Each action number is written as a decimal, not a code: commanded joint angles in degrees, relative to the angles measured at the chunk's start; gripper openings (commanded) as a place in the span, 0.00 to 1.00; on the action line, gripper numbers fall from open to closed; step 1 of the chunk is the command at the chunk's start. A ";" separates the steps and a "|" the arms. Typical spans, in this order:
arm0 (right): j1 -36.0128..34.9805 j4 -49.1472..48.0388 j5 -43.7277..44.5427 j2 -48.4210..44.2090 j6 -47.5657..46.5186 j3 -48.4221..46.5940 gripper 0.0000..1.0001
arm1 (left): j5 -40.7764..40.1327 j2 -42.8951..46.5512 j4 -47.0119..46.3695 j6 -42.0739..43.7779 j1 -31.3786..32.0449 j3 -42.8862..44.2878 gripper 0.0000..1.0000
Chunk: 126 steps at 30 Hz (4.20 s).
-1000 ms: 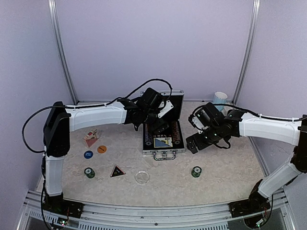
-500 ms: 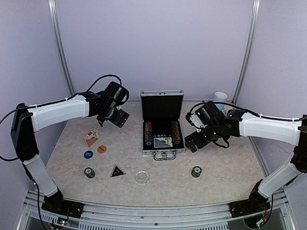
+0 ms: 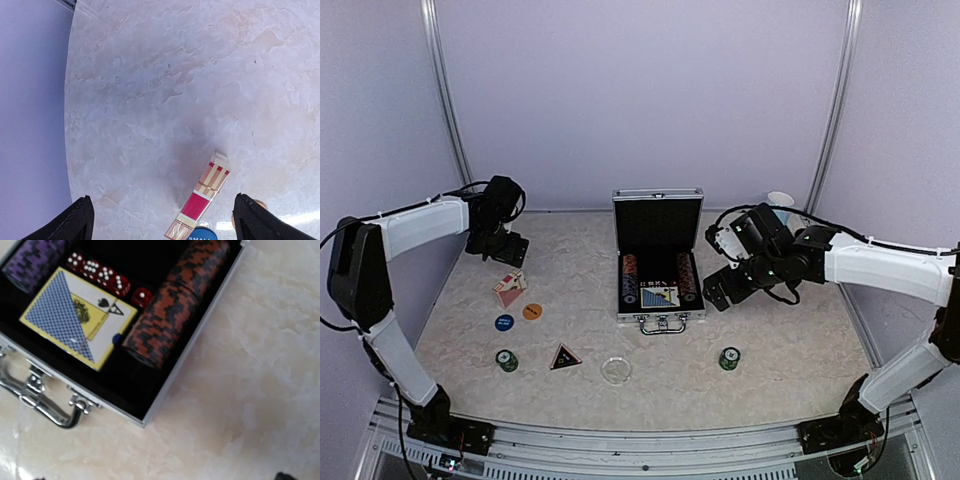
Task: Pack up texas hold em set
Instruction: Pick up the poker case from the center of the board, then pass from the left arm to the right
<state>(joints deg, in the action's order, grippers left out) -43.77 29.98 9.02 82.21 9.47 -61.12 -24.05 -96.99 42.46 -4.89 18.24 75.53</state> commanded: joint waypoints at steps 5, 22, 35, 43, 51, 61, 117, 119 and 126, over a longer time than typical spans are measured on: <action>-0.70 -1.19 -1.15 -3.33 -0.23 0.37 0.99 | 8.41 -2.47 1.33 -0.53 -1.63 1.54 0.91; -0.70 -1.28 -0.36 -3.16 0.19 1.05 0.99 | 11.77 -9.39 1.70 -1.33 -3.60 1.68 0.71; -0.70 -0.97 0.03 -2.57 0.02 0.61 0.99 | 14.52 -8.92 1.37 -1.82 -3.41 -0.19 0.44; -0.70 -0.60 0.30 -2.58 -0.08 0.37 0.99 | 15.41 -8.92 1.49 -1.85 -3.45 0.35 0.23; -0.68 -0.68 0.22 -2.20 -0.07 0.34 0.99 | 15.17 -9.37 1.88 -1.95 -3.18 2.07 0.12; -0.86 -3.48 -5.57 -2.31 -0.95 -0.17 0.99 | 16.14 -4.29 3.21 -1.89 2.39 9.94 0.09; -0.88 -40.80 -49.43 -11.87 -3.42 15.33 0.86 | 58.22 5.35 -8.07 12.32 34.44 10.49 0.10; -0.84 -40.43 -51.31 -11.14 -3.41 14.72 0.84 | 58.64 5.19 -8.00 12.84 34.96 10.44 0.10; -0.77 -38.32 -55.84 -8.05 -4.20 12.49 0.70 | 60.10 4.62 -7.87 13.65 35.55 10.51 0.10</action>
<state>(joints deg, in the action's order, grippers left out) -45.15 -10.24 -42.30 72.60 5.61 -46.26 33.43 -92.31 37.26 7.18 53.34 85.82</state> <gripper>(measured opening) 0.734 0.190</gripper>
